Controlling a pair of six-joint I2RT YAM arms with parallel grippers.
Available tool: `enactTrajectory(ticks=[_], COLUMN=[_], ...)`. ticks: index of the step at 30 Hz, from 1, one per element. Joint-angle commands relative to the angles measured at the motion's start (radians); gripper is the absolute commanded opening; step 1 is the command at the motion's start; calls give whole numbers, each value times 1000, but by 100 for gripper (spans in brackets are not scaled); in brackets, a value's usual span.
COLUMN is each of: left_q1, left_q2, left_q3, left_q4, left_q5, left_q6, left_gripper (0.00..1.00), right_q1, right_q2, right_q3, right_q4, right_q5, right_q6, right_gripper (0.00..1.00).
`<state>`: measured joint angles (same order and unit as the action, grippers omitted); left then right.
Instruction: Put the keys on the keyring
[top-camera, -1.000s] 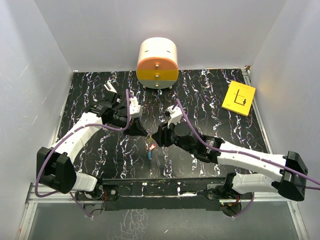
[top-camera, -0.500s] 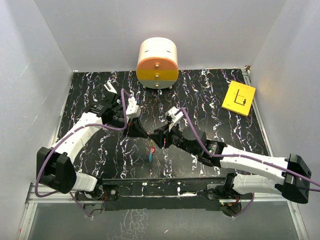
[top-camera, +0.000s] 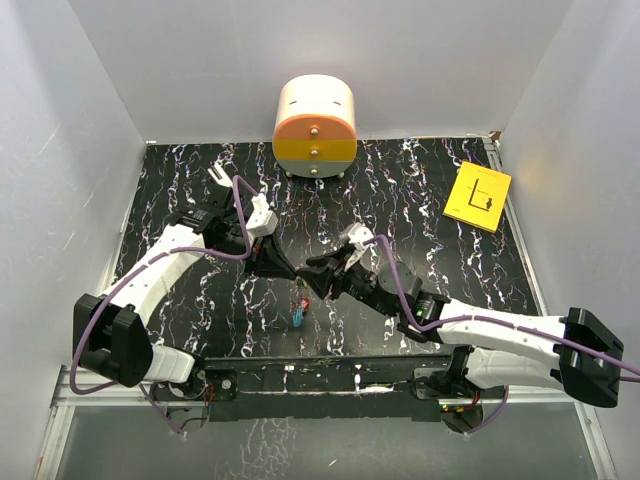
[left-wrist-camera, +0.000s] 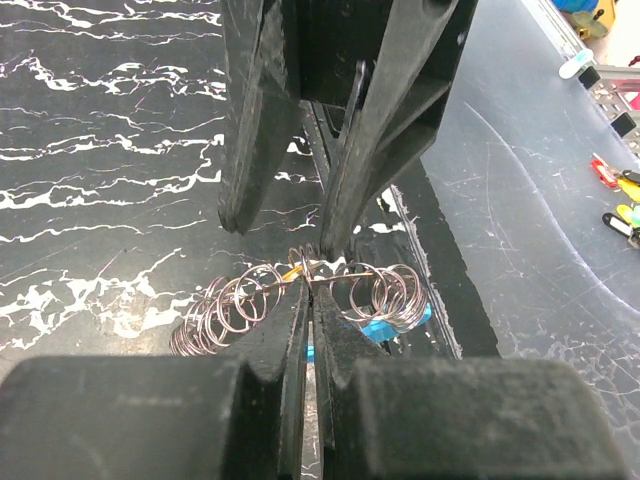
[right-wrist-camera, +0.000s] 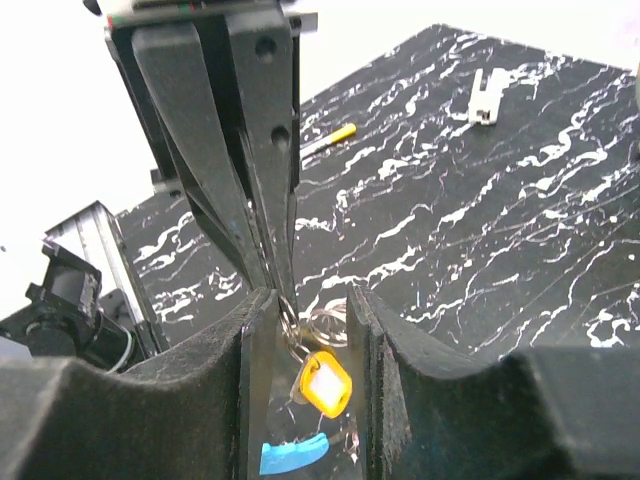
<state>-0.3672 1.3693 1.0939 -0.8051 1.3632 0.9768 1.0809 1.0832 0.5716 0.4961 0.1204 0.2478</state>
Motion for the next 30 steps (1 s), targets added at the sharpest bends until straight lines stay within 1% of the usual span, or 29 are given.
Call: enactTrajectory(ticks=[1,7,14,17,19,20,21,24,30], left_q1=[6,6,5,5,5,6,6,5,4], left_q2=[-6,32,74,103,133,159,179,204,172], left_q3=[24,42,92,130,159,173,185,188,173], left_q4=[-42,-58,-185,-306,-427,-528,-596,-609,-609], left_q5=[110,136,164,188,201,207,214,222,224], left_q6=[43,53,165,299,424,501,582,586,608], left_gripper=[0,0,0,0,0,0,0,0,0], right_q1=[5,5,5,5,5,5,5,4,5], right_q2=[-48,-44,-38,-36,-33,-31,-27,-11,1], right_q3=[-6,-6,-23,-34,-43,-46,-48,-40,-40], right_q4=[156,160,189,200,215,226,234,244,273], right_q5=[-6,-10,-20,-20,-19,-18,-18,-22,-22], right_q6=[-22,-24,-15,-10,-8,-7,-8,-10,-6], right_gripper=[38,37,35,35,35,34,34,34,31])
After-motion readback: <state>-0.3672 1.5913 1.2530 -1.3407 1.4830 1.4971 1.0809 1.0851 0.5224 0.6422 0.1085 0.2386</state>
